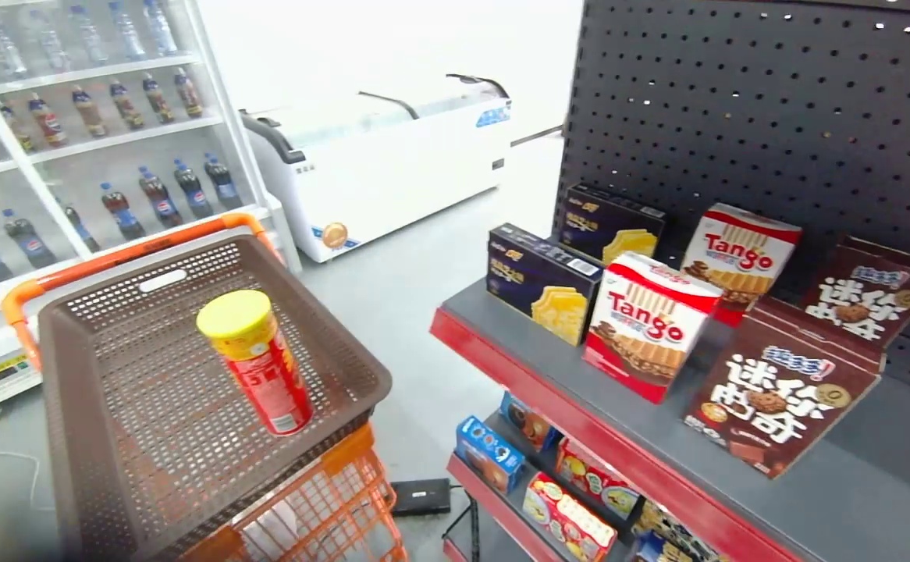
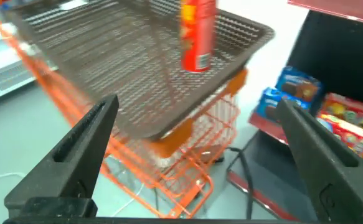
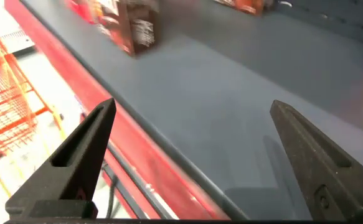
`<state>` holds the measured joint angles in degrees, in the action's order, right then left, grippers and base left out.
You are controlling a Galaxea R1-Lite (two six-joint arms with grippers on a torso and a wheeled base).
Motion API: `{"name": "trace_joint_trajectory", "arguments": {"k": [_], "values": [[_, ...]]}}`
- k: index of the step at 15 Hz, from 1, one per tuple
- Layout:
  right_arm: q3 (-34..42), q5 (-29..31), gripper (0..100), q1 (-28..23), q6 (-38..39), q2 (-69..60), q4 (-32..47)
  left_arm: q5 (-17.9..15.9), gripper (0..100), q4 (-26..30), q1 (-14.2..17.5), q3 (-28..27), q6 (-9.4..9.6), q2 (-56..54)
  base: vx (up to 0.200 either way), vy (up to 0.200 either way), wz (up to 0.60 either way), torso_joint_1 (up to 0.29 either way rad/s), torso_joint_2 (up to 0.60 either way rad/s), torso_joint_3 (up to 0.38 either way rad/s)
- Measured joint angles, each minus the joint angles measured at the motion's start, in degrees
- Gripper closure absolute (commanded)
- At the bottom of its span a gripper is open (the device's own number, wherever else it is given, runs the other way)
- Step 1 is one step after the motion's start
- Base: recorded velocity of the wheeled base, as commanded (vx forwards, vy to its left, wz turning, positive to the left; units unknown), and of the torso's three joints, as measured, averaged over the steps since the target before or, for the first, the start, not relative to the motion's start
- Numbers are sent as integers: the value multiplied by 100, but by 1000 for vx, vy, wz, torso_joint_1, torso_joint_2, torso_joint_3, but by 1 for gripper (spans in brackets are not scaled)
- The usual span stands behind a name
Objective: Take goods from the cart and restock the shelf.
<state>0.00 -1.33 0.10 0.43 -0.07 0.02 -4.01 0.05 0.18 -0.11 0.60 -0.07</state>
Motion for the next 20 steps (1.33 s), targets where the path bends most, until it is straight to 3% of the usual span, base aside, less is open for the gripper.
{"name": "trace_joint_trajectory", "arguments": {"k": [5, 9, 14, 17, 20], "values": [[0, 0, 0, -7, -7, 0, -2, 101, 0, 27, 0, -52, 79, 2, 0, 0, 0, 0, 0, 0], [0, 2, 0, -5, 0, 0, -2, 87, 0, 429, -54, -1152, 378, 552, 0, 0, 0, 0, 0, 0], [0, 5, 0, -5, 0, 0, -2, 40, 0, 532, -13, -2219, 545, 2738, 0, 0, 0, 0, 0, 0], [0, 2, 0, -2, -5, 0, -2, -127, 0, -67, 467, -2431, 928, 4119, 0, 0, 0, 0, 0, 0], [0, 2, 0, -5, 0, 0, -2, -269, 0, -856, 364, -2491, 1218, 5389, 0, 0, 0, 0, 0, 0]]}}
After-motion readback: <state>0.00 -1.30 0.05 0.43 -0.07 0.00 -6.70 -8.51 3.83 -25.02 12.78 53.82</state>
